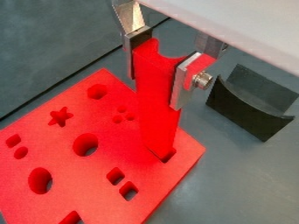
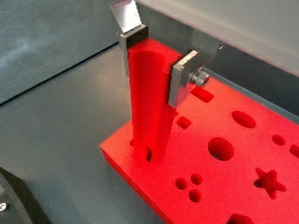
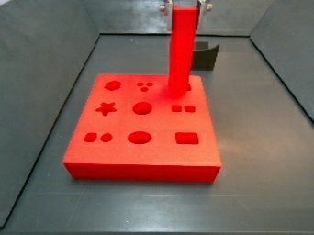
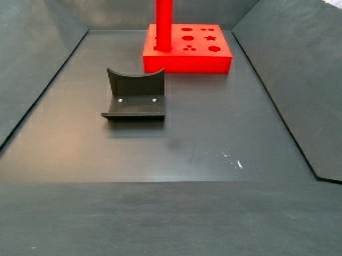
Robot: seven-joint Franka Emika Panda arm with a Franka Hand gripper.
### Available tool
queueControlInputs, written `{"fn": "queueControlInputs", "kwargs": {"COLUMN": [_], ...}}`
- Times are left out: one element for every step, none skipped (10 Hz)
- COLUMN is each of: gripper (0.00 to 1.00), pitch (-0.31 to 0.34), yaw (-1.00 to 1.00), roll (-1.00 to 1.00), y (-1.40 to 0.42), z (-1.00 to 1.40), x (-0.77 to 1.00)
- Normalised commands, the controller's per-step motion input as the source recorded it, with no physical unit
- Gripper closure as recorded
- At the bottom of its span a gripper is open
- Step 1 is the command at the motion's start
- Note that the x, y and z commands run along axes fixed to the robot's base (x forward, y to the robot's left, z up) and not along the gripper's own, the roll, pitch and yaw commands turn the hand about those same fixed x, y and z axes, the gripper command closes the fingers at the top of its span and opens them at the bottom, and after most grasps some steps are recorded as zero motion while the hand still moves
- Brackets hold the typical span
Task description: Insert the arch object.
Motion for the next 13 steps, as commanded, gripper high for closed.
{"fn": "queueControlInputs", "kwargs": {"gripper": [1.0, 1.0, 1.0, 1.0, 1.0, 1.0, 1.0, 1.0, 1.0, 1.0, 1.0, 1.0, 1.0], "pitch": [0.0, 0.0, 0.0, 0.0, 0.0, 0.0, -0.013, -0.09, -0.139, -0.196, -0.204, -0.019, 0.0], "yaw": [0.03, 0.0, 0.0, -0.02, -0.04, -0.06, -0.07, -0.06, -0.05, -0.08, -0.09, -0.11, 0.0], "roll": [0.05, 0.01, 0.0, 0.0, 0.0, 0.0, 0.0, 0.0, 0.0, 0.0, 0.0, -0.04, 0.0], "y": [0.0, 0.0, 0.0, 0.0, 0.0, 0.0, 0.0, 0.0, 0.0, 0.0, 0.0, 0.01, 0.0], "z": [-0.25, -0.19, -0.15, -0.21, -0.28, -0.4, -0.46, -0.51, -0.6, -0.72, -0.69, -0.09, 0.0], "x": [0.23, 0.13, 0.0, -0.09, -0.05, 0.0, 0.0, 0.02, 0.05, 0.05, 0.07, 0.05, 0.0]}}
